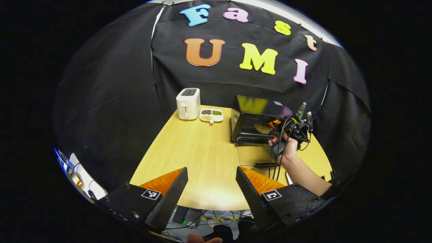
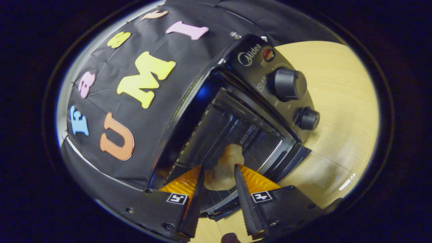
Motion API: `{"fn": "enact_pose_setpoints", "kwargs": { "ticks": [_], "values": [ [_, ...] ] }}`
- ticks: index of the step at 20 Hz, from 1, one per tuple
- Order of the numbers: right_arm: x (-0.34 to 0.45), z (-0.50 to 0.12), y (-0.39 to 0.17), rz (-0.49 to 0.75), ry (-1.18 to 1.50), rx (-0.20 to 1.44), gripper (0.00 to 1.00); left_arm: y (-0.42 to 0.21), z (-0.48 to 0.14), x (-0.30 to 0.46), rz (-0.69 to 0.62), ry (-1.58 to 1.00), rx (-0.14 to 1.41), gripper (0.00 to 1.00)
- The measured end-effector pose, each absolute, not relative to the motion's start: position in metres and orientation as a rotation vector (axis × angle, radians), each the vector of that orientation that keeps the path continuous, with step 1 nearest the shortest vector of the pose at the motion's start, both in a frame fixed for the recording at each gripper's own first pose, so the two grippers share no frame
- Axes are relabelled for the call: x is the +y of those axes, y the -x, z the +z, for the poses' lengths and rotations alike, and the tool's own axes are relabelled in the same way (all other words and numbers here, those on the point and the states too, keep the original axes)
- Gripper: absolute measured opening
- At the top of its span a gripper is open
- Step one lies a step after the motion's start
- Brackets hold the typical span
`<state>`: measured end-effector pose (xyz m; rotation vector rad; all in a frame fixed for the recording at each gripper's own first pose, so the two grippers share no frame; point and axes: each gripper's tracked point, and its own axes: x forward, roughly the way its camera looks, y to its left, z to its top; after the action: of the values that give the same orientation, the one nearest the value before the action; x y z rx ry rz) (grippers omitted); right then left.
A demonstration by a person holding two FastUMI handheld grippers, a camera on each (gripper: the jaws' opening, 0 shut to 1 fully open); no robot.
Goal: Open the electric oven with the left hand, put the food in, and close the electric oven.
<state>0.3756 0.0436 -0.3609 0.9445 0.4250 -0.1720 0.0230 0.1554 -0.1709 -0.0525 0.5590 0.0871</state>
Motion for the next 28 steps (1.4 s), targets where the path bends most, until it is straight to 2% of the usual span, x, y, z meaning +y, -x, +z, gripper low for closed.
{"fn": "enact_pose_setpoints", "kwargs": {
  "ticks": [3, 5, 7, 8, 9, 12, 20, 21, 22, 28],
  "values": [
    [0.041, -0.359, -0.360, -0.177, -0.897, 0.439, 0.63, -0.023, -0.169, 0.145, 0.066, 0.056, 0.552, 0.94],
    [0.037, -0.359, -0.342, -0.183, -0.858, 0.456, 0.65, -0.021, -0.169, 0.137, 0.053, 0.068, 0.543, 0.94],
    [0.029, -0.353, -0.322, -0.186, -0.811, 0.462, 0.80, -0.020, -0.168, 0.130, 0.045, 0.081, 0.533, 0.93],
    [0.026, -0.348, -0.310, -0.188, -0.788, 0.465, 0.90, -0.021, -0.167, 0.127, 0.044, 0.086, 0.524, 0.93],
    [0.021, -0.343, -0.298, -0.190, -0.760, 0.474, 0.85, -0.021, -0.168, 0.121, 0.039, 0.093, 0.517, 0.94],
    [0.008, -0.325, -0.259, -0.188, -0.639, 0.511, 0.92, -0.024, -0.169, 0.102, 0.018, 0.105, 0.501, 0.93],
    [-0.035, -0.255, -0.156, -0.122, -0.316, 0.501, 0.95, -0.047, -0.184, 0.050, -0.017, 0.131, 0.457, 0.93],
    [-0.043, -0.246, -0.145, -0.118, -0.279, 0.493, 0.99, -0.050, -0.190, 0.044, -0.018, 0.137, 0.456, 0.93],
    [-0.051, -0.237, -0.133, -0.116, -0.245, 0.481, 0.96, -0.053, -0.194, 0.039, -0.021, 0.140, 0.459, 0.93],
    [-0.097, -0.200, -0.075, -0.150, -0.131, 0.450, 0.96, -0.071, -0.236, 0.003, -0.040, 0.106, 0.484, 0.93]
  ]
}}
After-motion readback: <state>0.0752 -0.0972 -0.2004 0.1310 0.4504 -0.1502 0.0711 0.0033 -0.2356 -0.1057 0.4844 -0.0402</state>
